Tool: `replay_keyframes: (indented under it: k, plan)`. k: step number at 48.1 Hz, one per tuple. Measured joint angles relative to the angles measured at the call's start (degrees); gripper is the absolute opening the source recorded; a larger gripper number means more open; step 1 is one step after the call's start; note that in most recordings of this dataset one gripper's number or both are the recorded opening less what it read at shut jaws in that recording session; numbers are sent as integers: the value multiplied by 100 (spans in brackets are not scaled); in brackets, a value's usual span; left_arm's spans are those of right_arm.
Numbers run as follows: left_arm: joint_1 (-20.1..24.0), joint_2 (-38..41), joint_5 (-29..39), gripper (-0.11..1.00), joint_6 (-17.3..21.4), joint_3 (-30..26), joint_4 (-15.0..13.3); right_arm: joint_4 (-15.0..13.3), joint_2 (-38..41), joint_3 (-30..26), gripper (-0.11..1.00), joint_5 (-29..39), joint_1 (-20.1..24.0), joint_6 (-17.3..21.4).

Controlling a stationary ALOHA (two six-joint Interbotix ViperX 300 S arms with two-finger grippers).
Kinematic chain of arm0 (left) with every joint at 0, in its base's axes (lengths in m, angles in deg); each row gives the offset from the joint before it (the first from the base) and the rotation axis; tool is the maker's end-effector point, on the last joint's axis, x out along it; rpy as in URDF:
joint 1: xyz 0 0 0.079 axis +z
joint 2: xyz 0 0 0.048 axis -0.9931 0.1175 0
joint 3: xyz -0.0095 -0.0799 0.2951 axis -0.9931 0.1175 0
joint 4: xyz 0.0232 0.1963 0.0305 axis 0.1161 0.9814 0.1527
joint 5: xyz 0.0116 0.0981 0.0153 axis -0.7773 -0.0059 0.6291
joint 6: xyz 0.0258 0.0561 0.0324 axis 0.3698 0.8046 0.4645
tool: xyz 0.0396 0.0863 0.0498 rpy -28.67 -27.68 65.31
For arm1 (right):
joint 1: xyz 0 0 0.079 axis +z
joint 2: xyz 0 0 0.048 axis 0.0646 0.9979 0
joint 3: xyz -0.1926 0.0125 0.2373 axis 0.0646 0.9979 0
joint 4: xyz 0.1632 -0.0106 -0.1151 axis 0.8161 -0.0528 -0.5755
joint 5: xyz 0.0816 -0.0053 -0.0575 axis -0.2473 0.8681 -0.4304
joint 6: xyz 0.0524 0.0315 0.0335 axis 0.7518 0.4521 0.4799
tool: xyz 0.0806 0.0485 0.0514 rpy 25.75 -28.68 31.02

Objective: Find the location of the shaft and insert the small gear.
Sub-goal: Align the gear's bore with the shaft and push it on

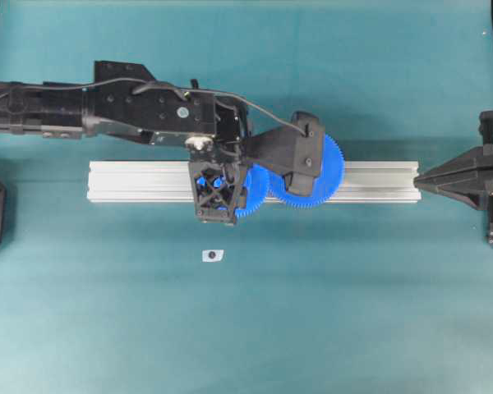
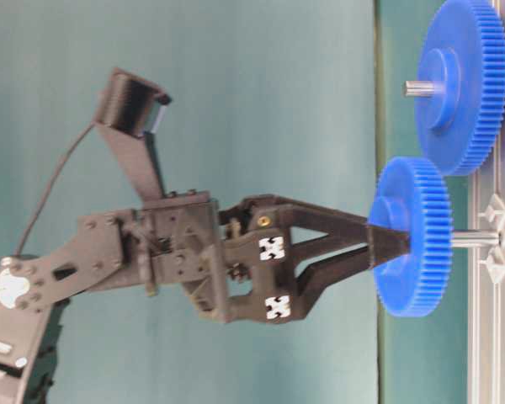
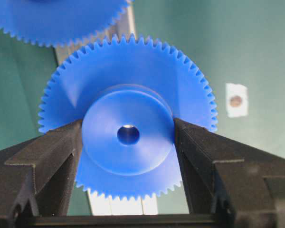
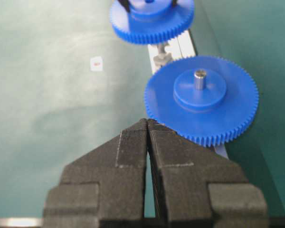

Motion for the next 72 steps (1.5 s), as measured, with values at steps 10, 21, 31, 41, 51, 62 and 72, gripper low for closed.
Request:
replay_keyframes:
  k: [10, 21, 31, 41, 51, 62, 72]
  plan:
    - [26, 9, -105, 64, 0, 105, 0, 0, 0, 0, 2, 9, 0, 0]
    - [53, -53, -202, 64, 18, 237, -9, 9, 0, 0, 2, 9, -9, 0]
    - [167, -79, -220, 64, -9, 308, -18, 0, 0, 0, 2, 9, -9, 0]
    - [211, -79, -229, 64, 114, 316, -26, 0, -9, 0, 2, 9, -9, 0]
    - [211, -70, -229, 64, 202, 290, -35, 0, -9, -9, 2, 9, -9, 0]
    - [220, -53, -220, 64, 132, 272, -26, 0, -9, 0, 2, 9, 0, 0]
    - [211, -44, -229, 64, 88, 272, -35, 0, 0, 0, 2, 9, 0, 0]
